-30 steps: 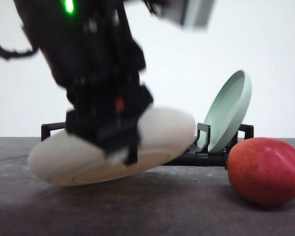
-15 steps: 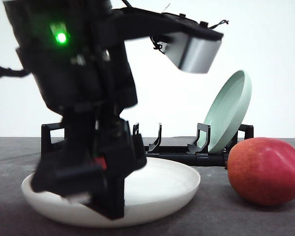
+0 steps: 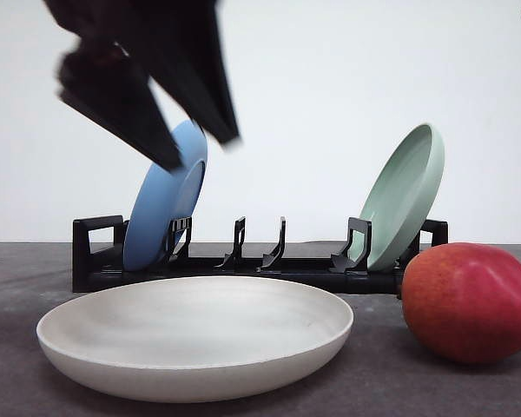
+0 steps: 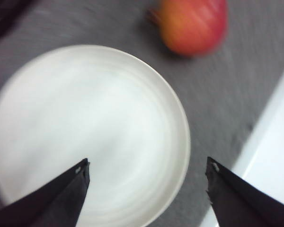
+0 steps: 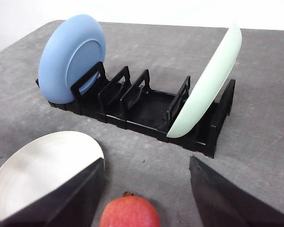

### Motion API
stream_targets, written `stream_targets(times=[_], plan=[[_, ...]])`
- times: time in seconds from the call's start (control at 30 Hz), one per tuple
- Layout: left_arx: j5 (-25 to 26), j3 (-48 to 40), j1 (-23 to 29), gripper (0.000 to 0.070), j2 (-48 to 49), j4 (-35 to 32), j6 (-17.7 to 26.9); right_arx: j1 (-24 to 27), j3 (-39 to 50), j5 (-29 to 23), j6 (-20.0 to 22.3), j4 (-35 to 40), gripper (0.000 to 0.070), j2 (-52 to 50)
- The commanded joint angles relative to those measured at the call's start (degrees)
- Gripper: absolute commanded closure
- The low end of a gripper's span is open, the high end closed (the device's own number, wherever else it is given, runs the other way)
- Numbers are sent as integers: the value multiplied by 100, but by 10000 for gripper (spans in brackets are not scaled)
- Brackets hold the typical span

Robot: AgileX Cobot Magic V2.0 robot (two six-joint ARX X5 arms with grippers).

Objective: Place pomegranate in white plate

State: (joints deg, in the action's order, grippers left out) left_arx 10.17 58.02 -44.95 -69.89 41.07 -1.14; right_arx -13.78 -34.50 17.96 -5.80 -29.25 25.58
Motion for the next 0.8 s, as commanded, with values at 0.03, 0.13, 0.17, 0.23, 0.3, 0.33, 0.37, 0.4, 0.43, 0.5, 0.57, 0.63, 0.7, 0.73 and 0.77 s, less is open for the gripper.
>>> stream_targets(times=[0.03,0.13,0.17,0.23,0.3,0.33,0.37,0.4,0.43,0.5,0.57,0.63,0.7,0.73,0.77], plan=[[59,96,667,226,219,57,-171,-17,-79,4,-31,46,340,13],[58,96,1415,229,517,98,-169,-17,-79,8,-198,44,340,13],[57,94,1676,230,632,97,-161,-17,-79,13,-268,41,340,15],[59,88,2121,231,858,87,-99,-19,-79,38,-376,13,340,17],[57,26,2464,231,1093,37,-31,-20,-79,89,-487,-79,340,19],[57,-55,2637,231,1245,-43,12,-27,-79,165,-546,-164,340,20],[55,-153,2774,231,1388,-155,43,-34,-79,195,-601,-249,340,26],[55,-287,2910,231,1549,-316,45,-41,-79,223,-660,-351,340,47],[55,-441,3041,231,1720,-486,45,-49,-79,279,-719,-471,340,58],[55,-725,3232,231,2014,-760,34,-71,-79,362,-812,-659,340,105],[53,-1012,3384,231,2275,-961,7,-131,-79,369,-943,-826,339,171],[53,-1265,3486,231,2482,-1048,2,-236,-79,372,-1047,-953,339,277],[51,-1481,3525,231,2638,-1053,-11,-407,-85,368,-1151,-1105,339,445],[45,-1571,3526,231,2698,-1045,-48,-513,-85,367,-1227,-1167,339,566],[42,-1633,3526,231,2739,-1040,-100,-620,-87,365,-1304,-1205,339,681]])
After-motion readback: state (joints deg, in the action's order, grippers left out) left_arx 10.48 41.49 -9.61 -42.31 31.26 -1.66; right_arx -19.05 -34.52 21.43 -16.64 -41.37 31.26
